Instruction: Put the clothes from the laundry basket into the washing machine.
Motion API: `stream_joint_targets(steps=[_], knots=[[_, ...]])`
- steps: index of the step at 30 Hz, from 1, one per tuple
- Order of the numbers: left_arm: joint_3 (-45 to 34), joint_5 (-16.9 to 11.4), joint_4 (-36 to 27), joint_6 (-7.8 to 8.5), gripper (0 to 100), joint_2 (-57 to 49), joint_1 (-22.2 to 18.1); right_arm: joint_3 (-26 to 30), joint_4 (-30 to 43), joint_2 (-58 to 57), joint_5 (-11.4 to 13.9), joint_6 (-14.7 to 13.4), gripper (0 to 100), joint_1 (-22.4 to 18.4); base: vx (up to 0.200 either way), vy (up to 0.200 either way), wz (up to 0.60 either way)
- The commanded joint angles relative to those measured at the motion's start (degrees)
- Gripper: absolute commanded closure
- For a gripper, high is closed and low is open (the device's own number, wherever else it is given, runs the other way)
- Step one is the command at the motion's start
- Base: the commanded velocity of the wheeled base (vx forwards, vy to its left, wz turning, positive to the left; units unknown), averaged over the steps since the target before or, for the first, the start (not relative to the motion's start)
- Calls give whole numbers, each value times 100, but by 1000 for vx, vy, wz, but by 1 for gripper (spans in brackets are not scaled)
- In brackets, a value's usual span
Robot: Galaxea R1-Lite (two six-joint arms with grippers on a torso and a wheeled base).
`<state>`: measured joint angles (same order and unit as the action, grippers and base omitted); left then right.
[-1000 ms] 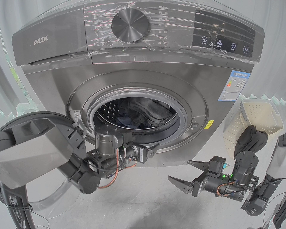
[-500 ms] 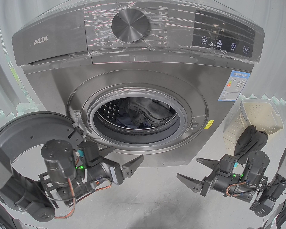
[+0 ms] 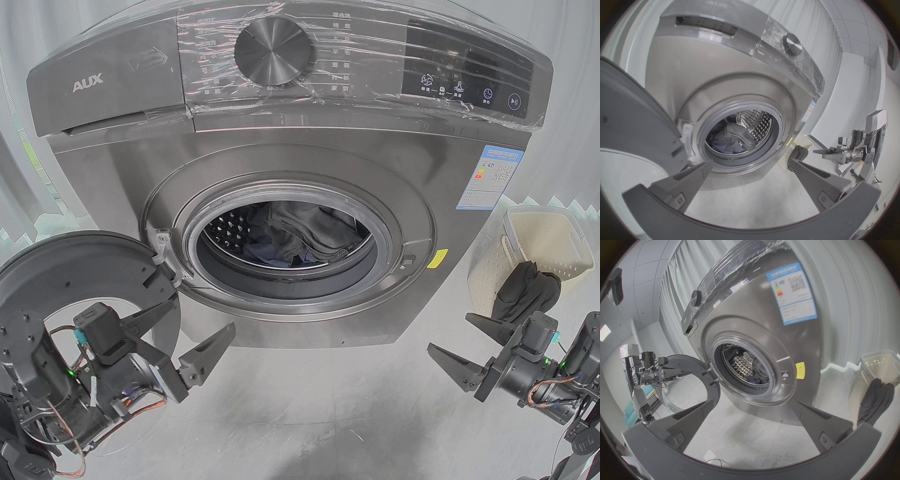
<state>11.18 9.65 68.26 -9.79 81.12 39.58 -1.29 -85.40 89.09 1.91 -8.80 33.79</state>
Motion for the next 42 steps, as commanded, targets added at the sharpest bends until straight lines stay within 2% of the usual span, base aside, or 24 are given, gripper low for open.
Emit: stream_joint_targets(steps=[1,3,5,8,11,12,13,14,18,20,21,23,26,27,30,31,32,36,40,42], knots=[[-450,160,-102,258,0,-949,-232,129,559,-946,-7,195,0,-523,-200,0,0],[-599,177,-181,434,0,-1212,-399,129,1025,-1359,-16,221,0,-646,-200,0,0],[-722,177,-234,531,0,-1423,-539,129,1623,-1763,-121,221,0,-795,-200,0,0],[-968,168,-278,557,0,-1678,-662,129,2422,-2423,-525,309,0,-997,-67,0,0],[-1118,221,-348,548,0,-2056,-759,129,2695,-2959,-604,318,0,-1287,0,0,0],[-1118,221,-366,548,0,-2082,-768,129,2695,-2985,-604,318,0,-1314,0,0,0],[-1118,283,-638,531,0,-2460,-794,129,2791,-3310,-604,309,0,-1577,0,0,0],[-1118,291,-849,522,0,-2654,-794,129,2879,-3468,-596,300,0,-1657,0,0,0],[-1118,309,-2106,539,0,-3550,-803,129,3626,-4365,-587,283,0,-1859,0,-150,0],[-1118,309,-2413,539,0,-3796,-838,129,3943,-4646,-587,283,0,-1903,0,-200,0],[-1118,300,-2747,513,0,-4104,-961,129,4426,-5094,-578,291,0,-1947,0,-200,0],[-1118,274,-3029,539,0,-4403,-1102,129,4927,-5578,-578,309,0,-1955,0,-200,0],[-1118,230,-3336,548,0,-4728,-1295,120,5402,-6061,-578,318,0,-2070,0,-200,0],[-1118,212,-3582,548,0,-4948,-1471,120,5630,-6369,-525,318,0,-2175,0,-200,0],[-1118,36,-4092,539,0,-5413,-1691,120,5912,-6817,-455,318,0,-2333,0,0,0],[-1118,36,-4092,539,0,-5413,-1691,120,5912,-6817,-455,318,0,-2333,0,0,0],[-1118,-157,-4373,504,0,-5853,-1858,120,6123,-7090,-437,318,0,-2395,0,0,0],[-1118,-552,-5112,513,0,-6635,-2271,120,6623,-7582,-332,318,0,-2465,0,0,0],[-1118,-605,-5938,548,0,-7408,-2570,120,6984,-8030,-297,344,0,-2606,0,0,0],[-1118,-588,-6149,548,0,-7637,-2666,120,7107,-8171,-235,362,0,-2729,0,0,0]])
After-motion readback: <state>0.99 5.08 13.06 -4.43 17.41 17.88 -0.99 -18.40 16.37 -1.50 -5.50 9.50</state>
